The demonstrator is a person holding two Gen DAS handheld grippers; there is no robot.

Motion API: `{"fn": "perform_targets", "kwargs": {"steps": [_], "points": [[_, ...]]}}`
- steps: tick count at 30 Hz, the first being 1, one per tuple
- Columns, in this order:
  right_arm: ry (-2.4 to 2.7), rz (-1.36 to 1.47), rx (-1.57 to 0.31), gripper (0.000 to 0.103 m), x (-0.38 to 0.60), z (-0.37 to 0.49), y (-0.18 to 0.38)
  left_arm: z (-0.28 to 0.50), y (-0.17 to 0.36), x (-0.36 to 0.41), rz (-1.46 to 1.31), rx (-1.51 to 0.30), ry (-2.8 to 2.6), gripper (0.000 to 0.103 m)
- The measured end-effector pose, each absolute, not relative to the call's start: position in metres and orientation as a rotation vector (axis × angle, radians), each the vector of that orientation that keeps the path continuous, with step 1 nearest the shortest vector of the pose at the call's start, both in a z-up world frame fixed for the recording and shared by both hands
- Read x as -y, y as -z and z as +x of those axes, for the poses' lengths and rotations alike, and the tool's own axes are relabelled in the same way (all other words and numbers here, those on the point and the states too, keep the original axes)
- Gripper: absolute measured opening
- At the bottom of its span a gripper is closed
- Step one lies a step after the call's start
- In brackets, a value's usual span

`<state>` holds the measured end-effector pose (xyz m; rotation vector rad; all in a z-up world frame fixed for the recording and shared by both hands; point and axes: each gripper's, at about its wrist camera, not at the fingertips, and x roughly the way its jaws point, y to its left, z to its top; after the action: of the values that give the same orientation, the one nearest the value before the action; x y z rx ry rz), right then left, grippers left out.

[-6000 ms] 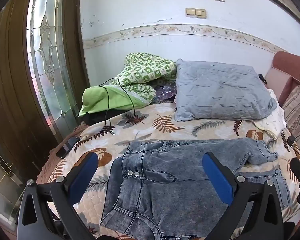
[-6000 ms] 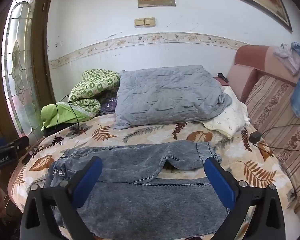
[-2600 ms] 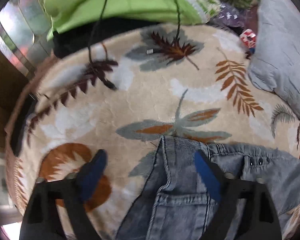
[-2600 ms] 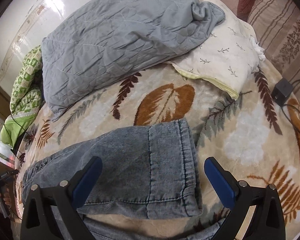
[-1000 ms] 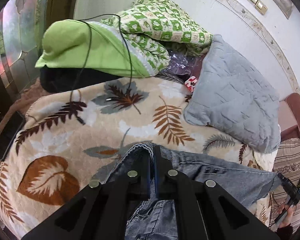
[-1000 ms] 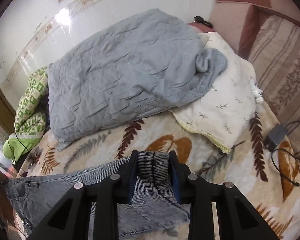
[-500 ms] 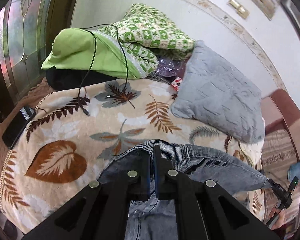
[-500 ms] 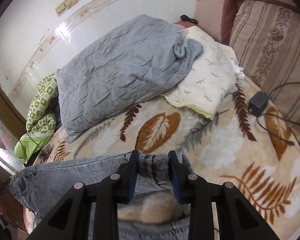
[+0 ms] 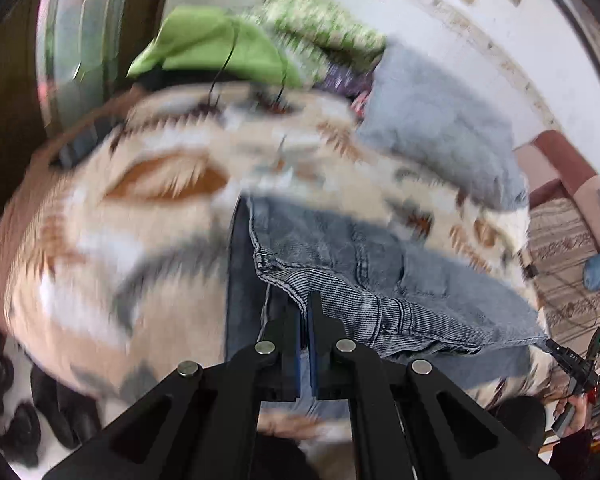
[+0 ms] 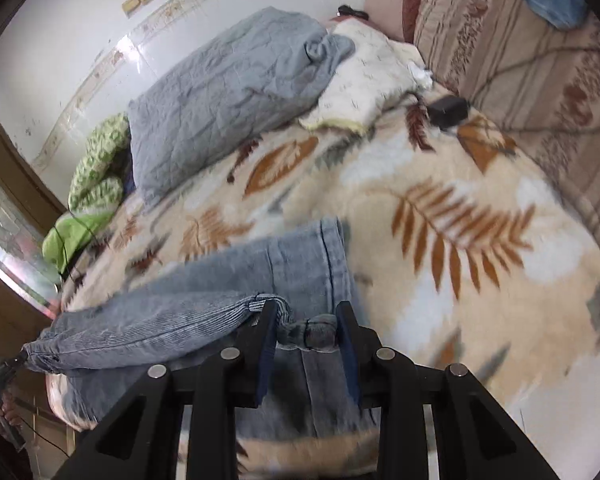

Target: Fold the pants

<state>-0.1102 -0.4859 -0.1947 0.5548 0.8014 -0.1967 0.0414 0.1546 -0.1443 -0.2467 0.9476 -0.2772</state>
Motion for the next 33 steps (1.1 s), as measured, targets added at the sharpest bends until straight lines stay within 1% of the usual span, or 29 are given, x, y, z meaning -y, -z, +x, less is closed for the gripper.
{"fn": "perform_targets", "kwargs": {"steps": [2,5,7,9,11,13,15,16,18,23,24,25,26,28,30,33], "points": [[0.192,0.556,-0.843,0.031,0.481,-0.122,0.211,0.033,0.170,-0.159,-0.243,-1.006,0.251,0.003],[0.148,0.606,-0.889,0.032,0.481,-0.135,0.226,0.025,0.192,-0.164,-0.258,-1.054,0.236,0.003],[0.128,0.620,-0.945,0.034,0.482,-0.139,0.232,0.020,0.197,-0.167,-0.253,-1.067,0.226,0.005],[0.104,0.628,-0.977,0.036,0.484,-0.142,0.233,0.017,0.197,-0.174,-0.264,-1.077,0.210,0.009],[0.120,0.638,-0.982,0.040,0.492,-0.145,0.228,0.017,0.192,-0.182,-0.277,-1.078,0.167,0.009],[0.133,0.648,-0.940,0.060,0.499,-0.148,0.218,0.013,0.185,-0.194,-0.267,-1.056,0.120,0.009],[0.127,0.657,-0.864,0.065,0.507,-0.152,0.204,0.005,0.170,-0.205,-0.278,-1.019,0.084,0.009],[0.118,0.663,-0.832,0.069,0.510,-0.152,0.198,0.002,0.162,-0.206,-0.281,-0.997,0.086,0.009],[0.122,0.656,-0.805,0.072,0.514,-0.147,0.189,0.000,0.146,-0.198,-0.264,-0.951,0.112,0.009],[0.131,0.687,-0.809,0.072,0.526,-0.105,0.189,0.002,0.121,-0.110,-0.167,-0.896,0.339,0.010],[0.134,0.713,-0.812,0.072,0.531,-0.095,0.192,0.003,0.121,-0.084,-0.139,-0.898,0.393,0.011],[0.141,0.727,-0.810,0.072,0.532,-0.085,0.195,0.004,0.122,-0.063,-0.120,-0.904,0.436,0.015],[0.152,0.731,-0.813,0.072,0.534,-0.075,0.197,0.006,0.126,-0.043,-0.105,-0.912,0.474,0.020],[0.178,0.732,-0.833,0.072,0.540,-0.057,0.203,0.010,0.135,-0.004,-0.084,-0.933,0.533,0.023],[0.178,0.768,-0.851,0.072,0.548,-0.044,0.213,0.017,0.152,0.033,-0.090,-0.981,0.594,0.023],[0.145,0.844,-0.927,0.072,0.555,-0.025,0.234,0.026,0.173,0.072,-0.053,-1.016,0.651,0.023]]}}
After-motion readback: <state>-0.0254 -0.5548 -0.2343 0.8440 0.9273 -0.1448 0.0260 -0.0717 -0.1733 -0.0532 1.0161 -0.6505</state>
